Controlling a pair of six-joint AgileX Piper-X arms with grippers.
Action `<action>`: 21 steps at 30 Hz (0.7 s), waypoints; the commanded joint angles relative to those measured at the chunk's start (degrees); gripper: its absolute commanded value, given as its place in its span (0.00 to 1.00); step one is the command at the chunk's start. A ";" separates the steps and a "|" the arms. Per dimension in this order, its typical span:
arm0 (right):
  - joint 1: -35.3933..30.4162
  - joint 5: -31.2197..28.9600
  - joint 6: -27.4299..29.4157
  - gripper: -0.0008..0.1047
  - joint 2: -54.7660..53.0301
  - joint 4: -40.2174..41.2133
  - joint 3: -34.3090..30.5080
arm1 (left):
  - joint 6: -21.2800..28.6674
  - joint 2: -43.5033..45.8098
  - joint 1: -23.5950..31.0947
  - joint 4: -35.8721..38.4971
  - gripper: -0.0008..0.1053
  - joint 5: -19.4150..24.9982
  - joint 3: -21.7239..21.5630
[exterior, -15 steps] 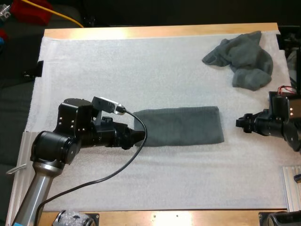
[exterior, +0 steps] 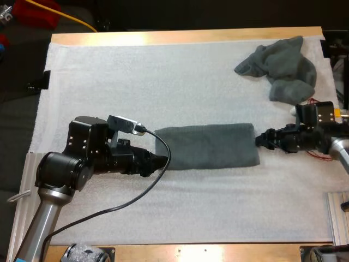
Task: Pick towel from pile, fold and stack
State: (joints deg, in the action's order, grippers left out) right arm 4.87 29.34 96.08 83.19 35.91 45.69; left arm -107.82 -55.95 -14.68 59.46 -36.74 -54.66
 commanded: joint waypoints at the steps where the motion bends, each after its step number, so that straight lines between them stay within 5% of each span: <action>1: -0.14 1.83 -0.87 0.58 0.72 -1.35 0.53 | 0.11 0.35 -0.19 0.26 0.65 -0.42 -0.27; 21: 2.46 7.86 -13.20 0.58 14.06 -11.65 0.53 | 0.37 0.35 -0.19 2.10 0.65 -0.42 -0.27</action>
State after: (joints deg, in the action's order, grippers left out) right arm 9.39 36.67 81.82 97.20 23.18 46.64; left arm -107.62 -55.95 -14.68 61.32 -36.74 -54.66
